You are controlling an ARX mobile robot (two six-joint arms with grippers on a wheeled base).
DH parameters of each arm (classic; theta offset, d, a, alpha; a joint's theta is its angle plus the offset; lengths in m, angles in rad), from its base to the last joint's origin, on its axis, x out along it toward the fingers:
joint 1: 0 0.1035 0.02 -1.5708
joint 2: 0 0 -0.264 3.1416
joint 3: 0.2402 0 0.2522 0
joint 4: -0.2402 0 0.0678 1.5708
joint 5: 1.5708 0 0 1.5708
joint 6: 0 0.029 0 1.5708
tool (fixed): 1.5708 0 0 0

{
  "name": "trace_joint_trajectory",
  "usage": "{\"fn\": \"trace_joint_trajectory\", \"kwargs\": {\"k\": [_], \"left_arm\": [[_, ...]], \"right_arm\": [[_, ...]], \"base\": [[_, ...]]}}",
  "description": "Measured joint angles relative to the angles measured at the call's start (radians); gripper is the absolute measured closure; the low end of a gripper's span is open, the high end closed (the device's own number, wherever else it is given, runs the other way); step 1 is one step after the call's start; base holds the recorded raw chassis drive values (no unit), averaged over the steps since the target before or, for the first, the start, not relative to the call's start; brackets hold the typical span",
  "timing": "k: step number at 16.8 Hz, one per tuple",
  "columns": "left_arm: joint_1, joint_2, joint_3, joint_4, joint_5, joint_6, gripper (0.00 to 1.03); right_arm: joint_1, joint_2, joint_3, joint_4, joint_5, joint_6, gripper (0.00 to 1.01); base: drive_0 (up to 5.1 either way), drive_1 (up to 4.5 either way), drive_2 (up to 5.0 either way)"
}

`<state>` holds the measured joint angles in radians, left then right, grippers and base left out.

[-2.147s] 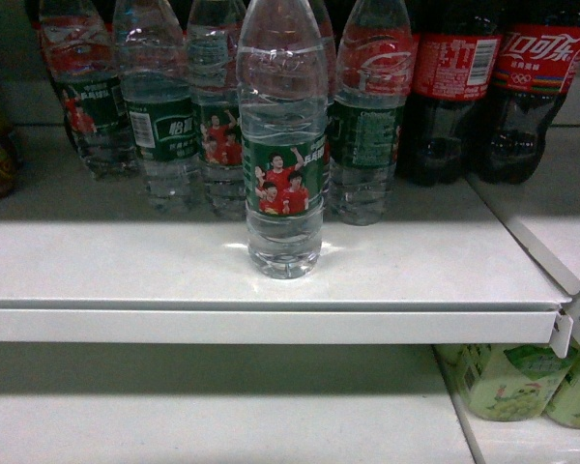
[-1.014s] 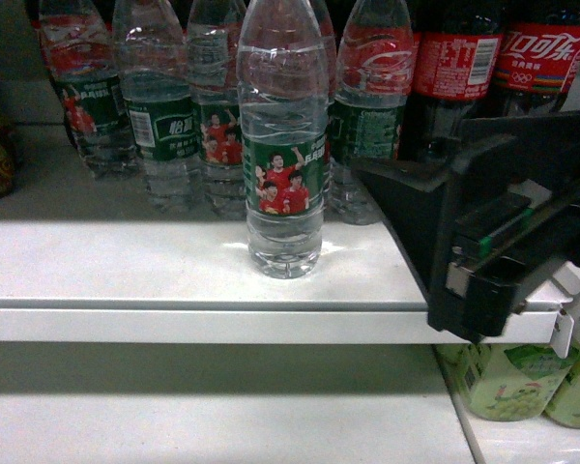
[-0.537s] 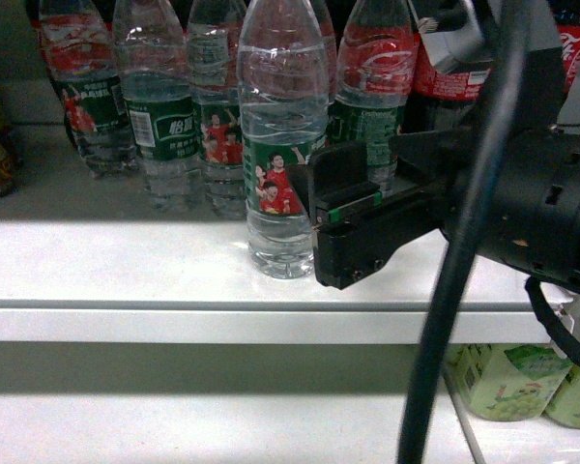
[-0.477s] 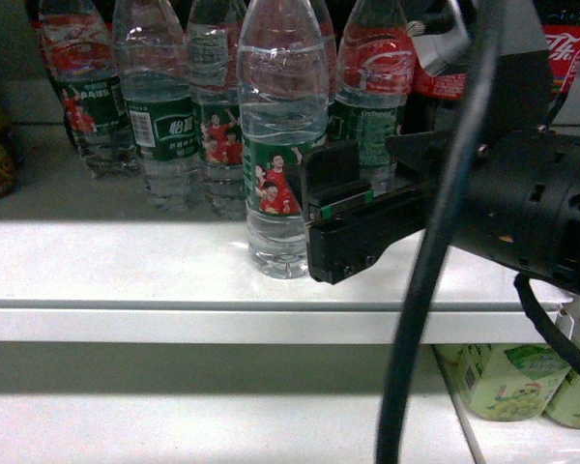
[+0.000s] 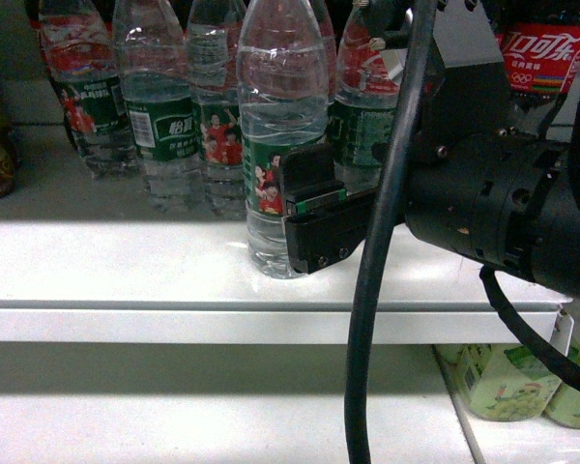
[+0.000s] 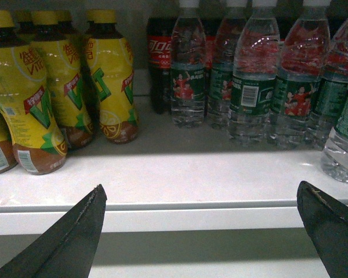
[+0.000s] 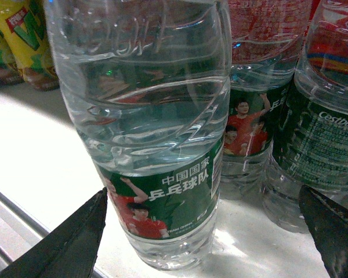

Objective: Move water from second to third shelf

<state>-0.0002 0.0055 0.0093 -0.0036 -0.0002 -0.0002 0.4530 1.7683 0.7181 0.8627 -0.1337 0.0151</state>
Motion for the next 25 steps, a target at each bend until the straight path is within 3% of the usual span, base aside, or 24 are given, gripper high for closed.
{"fn": "trace_joint_trajectory", "kwargs": {"k": [10,13,25], "left_arm": [[0.0,0.0,0.0,0.0,0.0,0.0,0.05],[0.0,0.0,0.0,0.0,0.0,0.0,0.05],[0.0,0.0,0.0,0.0,0.0,0.0,0.05]], "right_arm": [[0.014,0.044,0.056,-0.018,-0.008,0.011,0.03],[0.06,0.085,0.121,-0.039,-0.004,0.011,0.03],[0.102,0.151,0.205,-0.054,0.032,0.01,0.03]], "base": [[0.0,0.0,0.0],[0.0,0.0,0.0],[0.0,0.0,0.0]]}}
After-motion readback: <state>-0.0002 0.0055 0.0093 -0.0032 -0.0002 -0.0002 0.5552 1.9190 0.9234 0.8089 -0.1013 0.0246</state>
